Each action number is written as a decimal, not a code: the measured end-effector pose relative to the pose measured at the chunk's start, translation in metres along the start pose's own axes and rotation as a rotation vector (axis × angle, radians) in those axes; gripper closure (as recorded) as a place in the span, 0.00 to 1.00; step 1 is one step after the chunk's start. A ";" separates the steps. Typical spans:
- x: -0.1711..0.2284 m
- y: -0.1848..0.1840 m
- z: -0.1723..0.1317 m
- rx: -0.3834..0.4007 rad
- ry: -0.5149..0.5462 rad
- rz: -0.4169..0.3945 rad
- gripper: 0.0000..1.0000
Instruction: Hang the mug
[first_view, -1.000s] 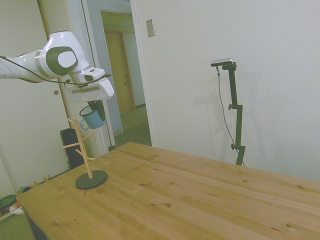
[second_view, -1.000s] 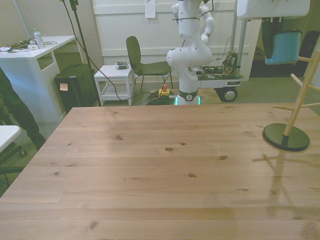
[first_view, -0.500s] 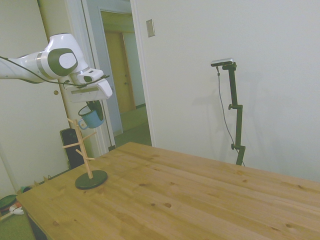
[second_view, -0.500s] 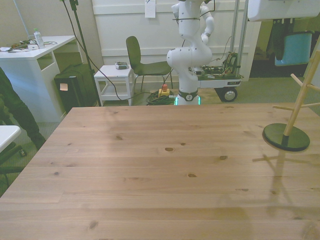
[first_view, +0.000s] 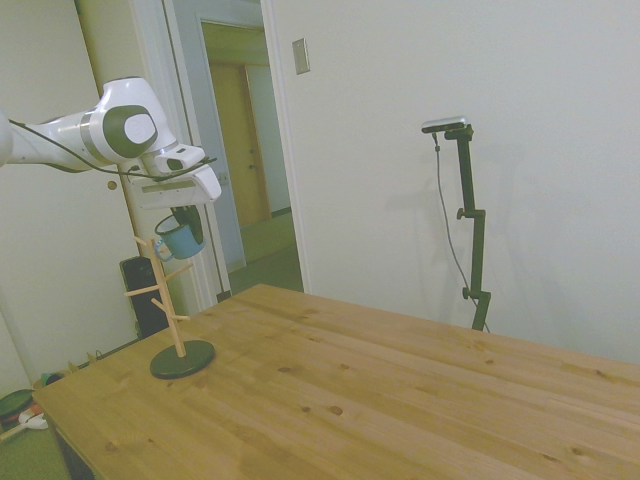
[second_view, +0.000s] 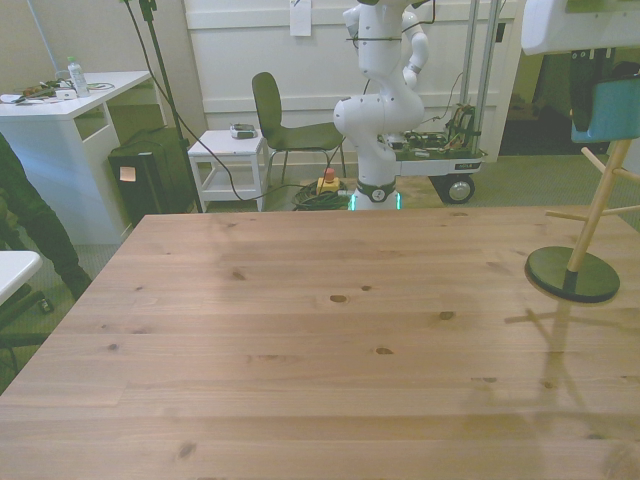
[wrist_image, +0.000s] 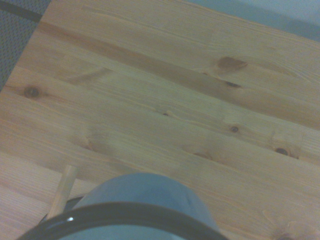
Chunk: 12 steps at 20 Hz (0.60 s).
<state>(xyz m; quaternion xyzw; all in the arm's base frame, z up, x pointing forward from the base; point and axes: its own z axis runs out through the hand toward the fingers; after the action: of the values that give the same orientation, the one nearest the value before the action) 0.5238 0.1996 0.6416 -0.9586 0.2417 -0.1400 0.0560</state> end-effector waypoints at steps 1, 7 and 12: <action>-0.001 -0.002 0.002 -0.003 0.000 -0.002 1.00; -0.001 -0.009 0.015 -0.013 -0.010 0.002 1.00; -0.001 -0.010 0.019 -0.015 -0.015 0.005 1.00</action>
<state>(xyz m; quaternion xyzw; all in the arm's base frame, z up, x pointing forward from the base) 0.5331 0.2101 0.6250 -0.9593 0.2449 -0.1307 0.0511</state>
